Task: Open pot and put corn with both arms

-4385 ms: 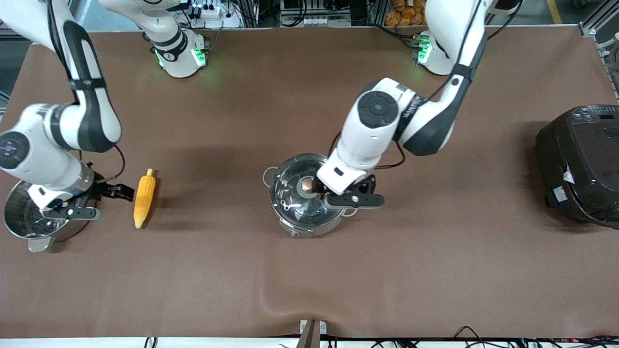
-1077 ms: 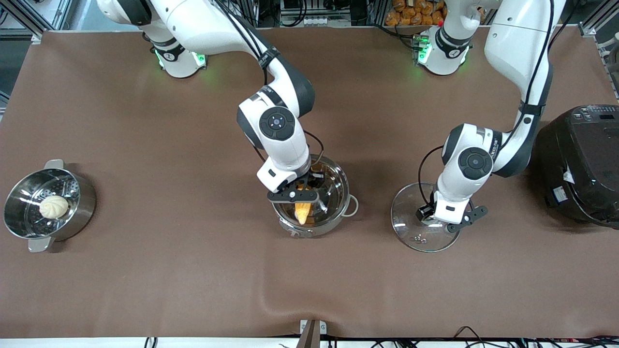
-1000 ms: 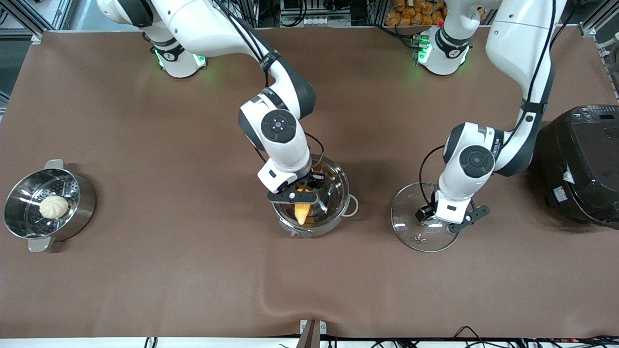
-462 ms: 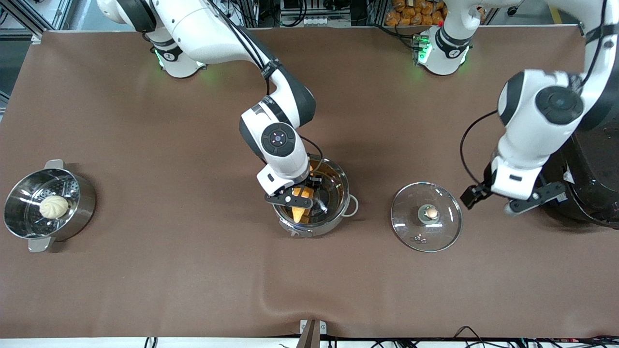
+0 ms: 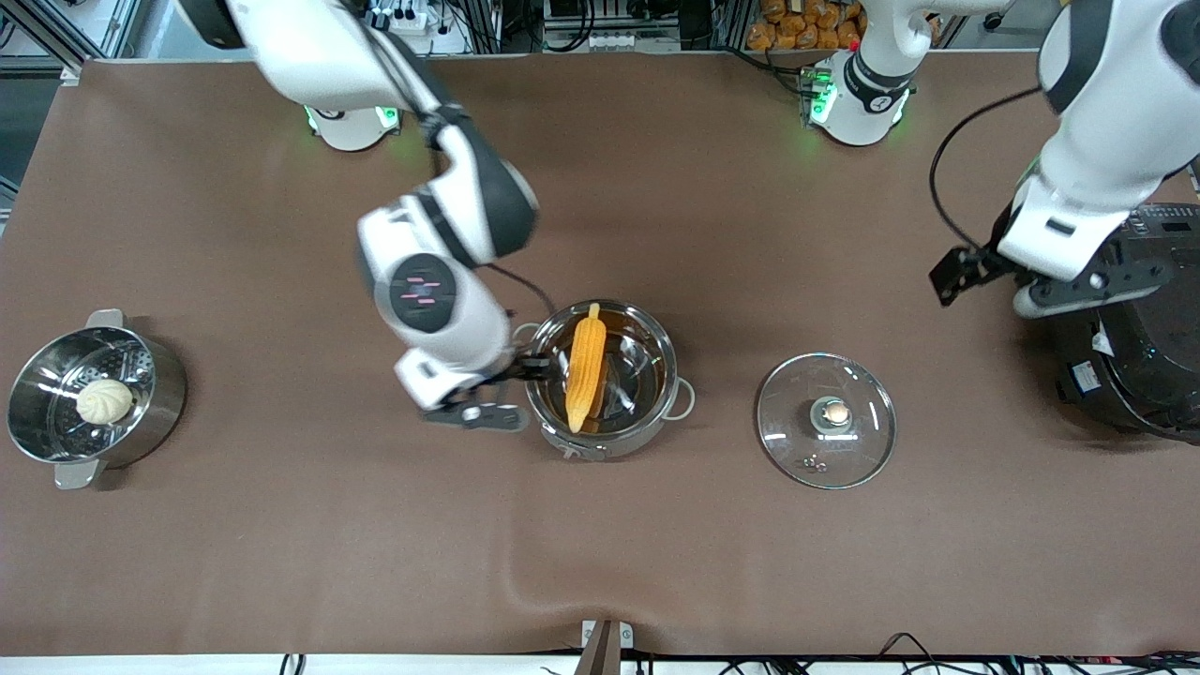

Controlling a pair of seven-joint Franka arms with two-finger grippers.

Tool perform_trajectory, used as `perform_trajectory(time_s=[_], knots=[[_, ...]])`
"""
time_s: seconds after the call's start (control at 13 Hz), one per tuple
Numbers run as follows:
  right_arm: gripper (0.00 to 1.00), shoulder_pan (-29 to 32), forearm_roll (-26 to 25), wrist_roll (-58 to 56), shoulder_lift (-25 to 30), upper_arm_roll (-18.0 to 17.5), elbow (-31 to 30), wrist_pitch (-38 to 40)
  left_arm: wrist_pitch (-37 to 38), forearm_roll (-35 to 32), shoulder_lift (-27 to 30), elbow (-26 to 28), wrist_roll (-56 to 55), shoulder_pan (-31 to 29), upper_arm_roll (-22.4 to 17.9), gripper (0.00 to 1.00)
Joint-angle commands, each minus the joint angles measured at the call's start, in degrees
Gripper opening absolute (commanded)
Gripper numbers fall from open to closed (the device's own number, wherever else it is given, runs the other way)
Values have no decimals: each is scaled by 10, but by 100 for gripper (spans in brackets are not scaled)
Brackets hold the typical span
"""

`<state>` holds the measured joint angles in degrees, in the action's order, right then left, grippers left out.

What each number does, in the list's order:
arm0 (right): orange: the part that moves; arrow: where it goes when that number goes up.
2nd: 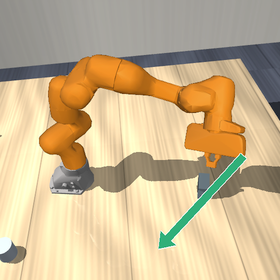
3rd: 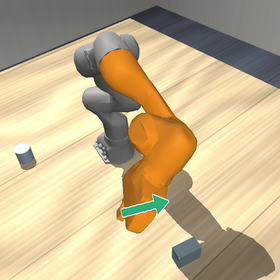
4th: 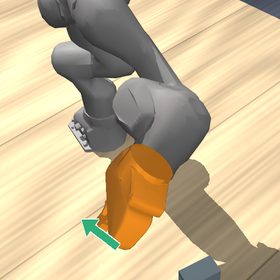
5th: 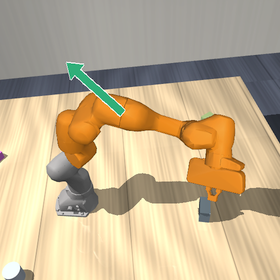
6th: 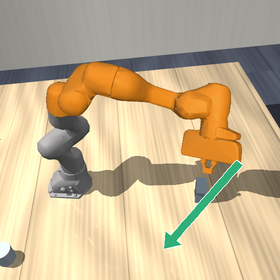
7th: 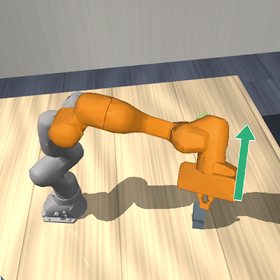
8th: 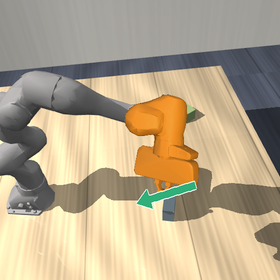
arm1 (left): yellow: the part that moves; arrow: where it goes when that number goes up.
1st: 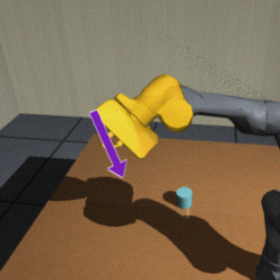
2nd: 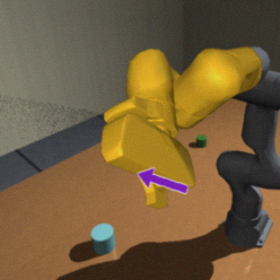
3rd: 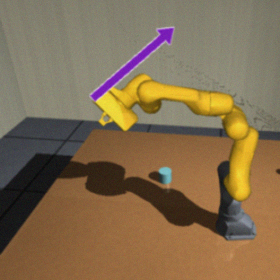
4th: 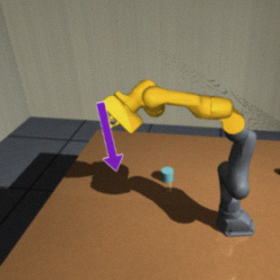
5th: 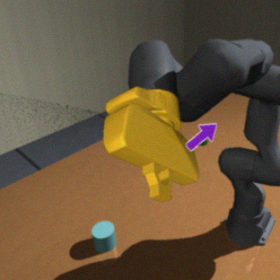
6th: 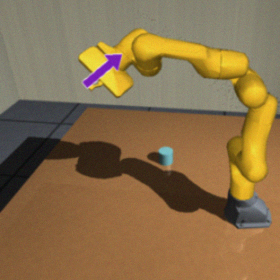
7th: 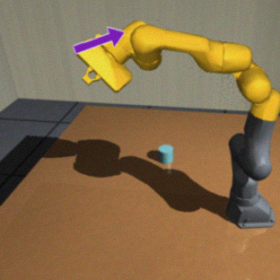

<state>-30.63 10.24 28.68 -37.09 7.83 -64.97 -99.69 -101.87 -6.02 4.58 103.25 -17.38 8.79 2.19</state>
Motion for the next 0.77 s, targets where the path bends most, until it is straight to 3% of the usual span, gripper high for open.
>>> perform_trajectory(time_s=[0.0,0.31,0.46,0.69], knots=[[100,68,-11,-97,57,-6,-54,34,81,31,22,-44,79,-5,0,100],[100,162,-42,-225,136,-4,-118,48,156,59,12,-105,143,-11,0,100],[100,184,-74,-228,193,-4,-165,44,164,68,9,-126,207,-18,-1,100],[100,205,-88,-233,287,-4,-247,37,190,65,-14,-168,208,-20,-1,100]])
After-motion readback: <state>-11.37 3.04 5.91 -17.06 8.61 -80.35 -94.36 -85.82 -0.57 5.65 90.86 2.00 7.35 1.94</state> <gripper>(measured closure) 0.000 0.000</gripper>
